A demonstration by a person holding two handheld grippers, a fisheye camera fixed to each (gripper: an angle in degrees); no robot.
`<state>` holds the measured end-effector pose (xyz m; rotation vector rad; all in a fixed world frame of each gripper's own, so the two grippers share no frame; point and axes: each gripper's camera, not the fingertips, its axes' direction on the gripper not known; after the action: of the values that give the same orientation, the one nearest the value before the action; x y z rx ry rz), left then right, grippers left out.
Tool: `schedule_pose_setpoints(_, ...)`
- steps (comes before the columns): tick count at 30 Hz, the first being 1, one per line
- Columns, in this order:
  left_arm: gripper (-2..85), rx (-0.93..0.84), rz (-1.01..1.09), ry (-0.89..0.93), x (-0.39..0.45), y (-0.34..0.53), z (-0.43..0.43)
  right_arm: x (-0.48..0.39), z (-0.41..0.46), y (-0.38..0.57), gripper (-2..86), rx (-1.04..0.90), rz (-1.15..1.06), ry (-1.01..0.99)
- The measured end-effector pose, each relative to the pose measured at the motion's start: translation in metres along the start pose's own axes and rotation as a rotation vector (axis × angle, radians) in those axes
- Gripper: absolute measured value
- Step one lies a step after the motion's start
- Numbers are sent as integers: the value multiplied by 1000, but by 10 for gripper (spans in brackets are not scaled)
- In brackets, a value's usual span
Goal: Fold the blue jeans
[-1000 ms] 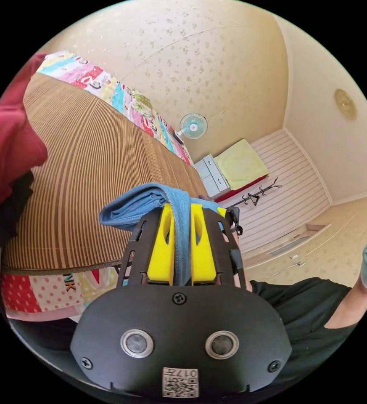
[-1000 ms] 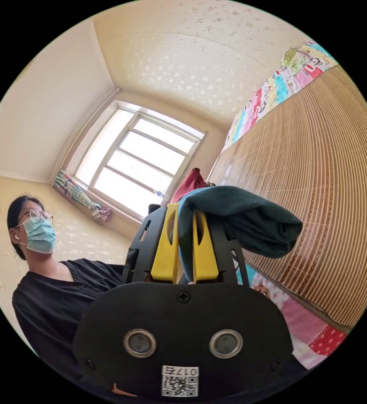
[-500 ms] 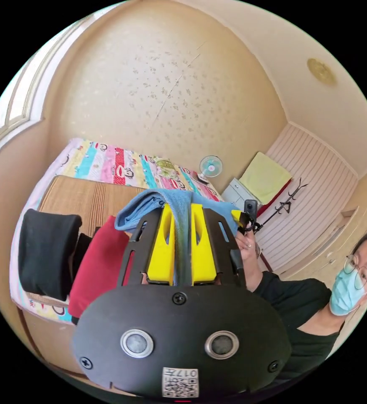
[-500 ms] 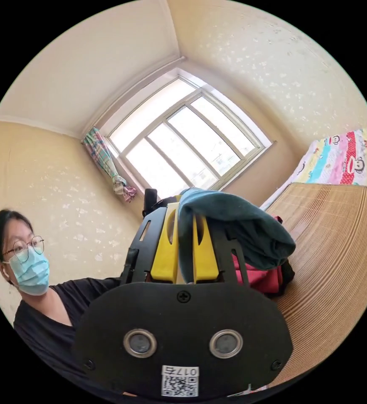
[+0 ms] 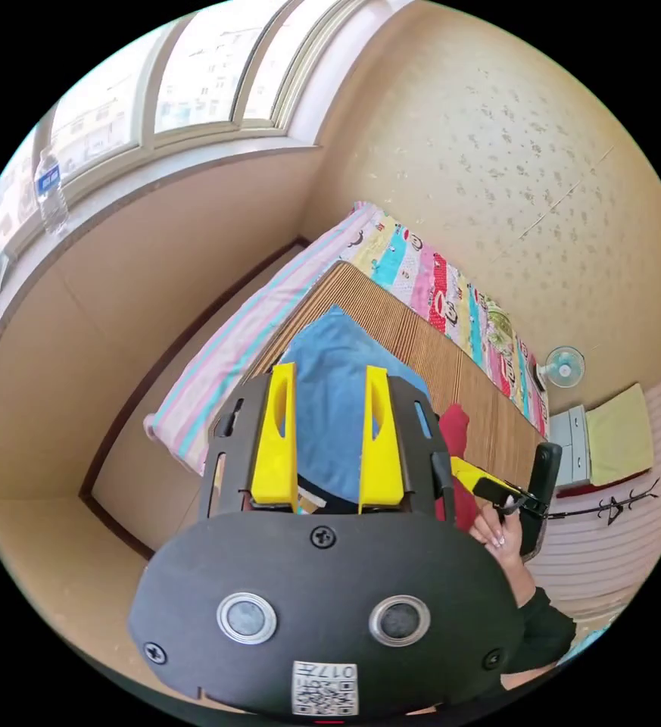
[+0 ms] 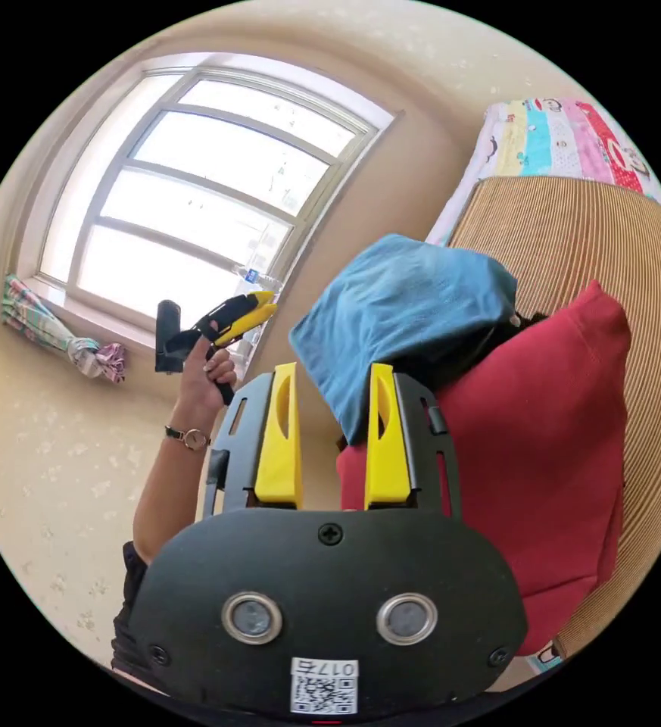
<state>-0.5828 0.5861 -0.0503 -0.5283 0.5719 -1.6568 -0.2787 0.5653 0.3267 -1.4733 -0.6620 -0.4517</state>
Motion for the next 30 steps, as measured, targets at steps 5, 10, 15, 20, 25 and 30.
schedule_pose_setpoints(5, 126, 24, 154, -13, 11, 61, 26, 24, -66, 64, 59, 89, -142, -126)
schedule_pose_setpoints(10, 125, 107, 322, 86, 80, 89, 38, 30, -147, 127, 32, 166, -275, 107)
schedule_pose_setpoints(15, 114, 201, 443, 27, 135, 90, 57, 59, -233, 203, 24, 207, -268, 255)
schedule_pose_setpoints(20, 10, -189, 475, 58, 147, 97, 166, 129, -327, 305, 19, 291, -8, 415)
schedule_pose_setpoints(25, -7, -54, 626, -214, 194, 141, 131, 159, -399, 407, 17, 475, 163, 360)
schedule_pose_setpoints(30, -10, 259, 518, -192, 207, 203, 39, 177, -453, 479, 18, 512, 327, 555)
